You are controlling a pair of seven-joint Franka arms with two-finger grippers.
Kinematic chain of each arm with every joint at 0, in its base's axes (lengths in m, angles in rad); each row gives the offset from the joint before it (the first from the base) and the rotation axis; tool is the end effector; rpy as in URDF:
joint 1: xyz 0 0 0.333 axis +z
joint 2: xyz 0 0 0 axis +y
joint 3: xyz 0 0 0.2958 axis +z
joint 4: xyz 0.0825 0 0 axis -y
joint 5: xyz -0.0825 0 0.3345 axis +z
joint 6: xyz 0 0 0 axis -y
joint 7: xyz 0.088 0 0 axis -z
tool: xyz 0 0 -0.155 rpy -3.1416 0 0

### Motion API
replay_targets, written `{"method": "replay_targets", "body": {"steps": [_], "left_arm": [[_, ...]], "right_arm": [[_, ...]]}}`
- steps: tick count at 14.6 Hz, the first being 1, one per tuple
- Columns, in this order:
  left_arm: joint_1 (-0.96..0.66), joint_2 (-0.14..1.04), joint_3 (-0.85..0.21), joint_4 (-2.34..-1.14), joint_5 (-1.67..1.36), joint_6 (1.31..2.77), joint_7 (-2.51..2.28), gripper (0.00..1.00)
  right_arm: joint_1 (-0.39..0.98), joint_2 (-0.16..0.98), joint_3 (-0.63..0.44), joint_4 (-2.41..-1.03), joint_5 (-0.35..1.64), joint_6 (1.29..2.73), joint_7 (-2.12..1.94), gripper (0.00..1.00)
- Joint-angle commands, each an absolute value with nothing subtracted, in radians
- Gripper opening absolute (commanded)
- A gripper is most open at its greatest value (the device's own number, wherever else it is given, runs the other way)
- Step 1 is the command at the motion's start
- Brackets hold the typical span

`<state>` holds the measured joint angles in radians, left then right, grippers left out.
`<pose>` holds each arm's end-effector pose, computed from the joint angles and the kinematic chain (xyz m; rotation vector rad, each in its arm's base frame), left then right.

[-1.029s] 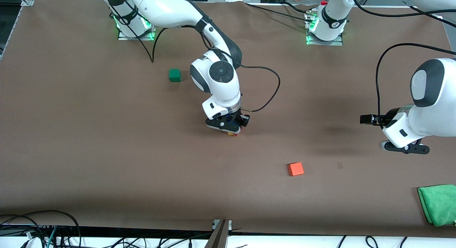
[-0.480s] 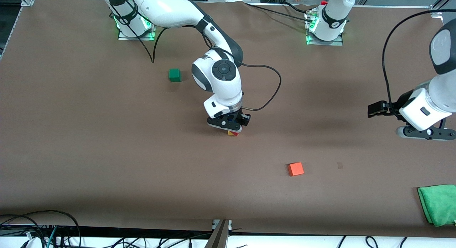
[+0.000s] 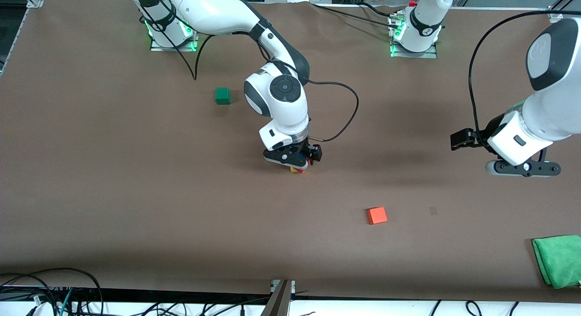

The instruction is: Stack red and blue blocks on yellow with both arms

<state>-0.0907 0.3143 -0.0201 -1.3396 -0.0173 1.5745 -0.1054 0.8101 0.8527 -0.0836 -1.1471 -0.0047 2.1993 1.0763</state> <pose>0.5818 -0.0659 0.4818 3.1242 -0.0061 -0.1272 0.5366 0.4989 0.2683 -2.9746 0.4687 -0.2652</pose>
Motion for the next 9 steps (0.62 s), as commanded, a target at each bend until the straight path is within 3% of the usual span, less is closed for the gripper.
{"method": "replay_targets", "body": {"steps": [1,5,9], "left_arm": [[-0.084,0.249,-0.011,-1.353,-0.038,1.572,-0.118,1.00],[0.021,0.224,-0.029,-1.354,-0.043,1.554,-0.051,1.00],[0.009,0.186,-0.032,-1.374,-0.043,1.548,-0.069,1.00]], "right_arm": [[0.772,0.784,-0.087,-1.111,-0.011,2.088,1.089,1.00],[0.668,0.651,-0.081,-1.101,0.035,1.967,1.040,1.00],[0.542,0.534,-0.091,-1.106,0.072,1.754,0.872,1.00]]}}
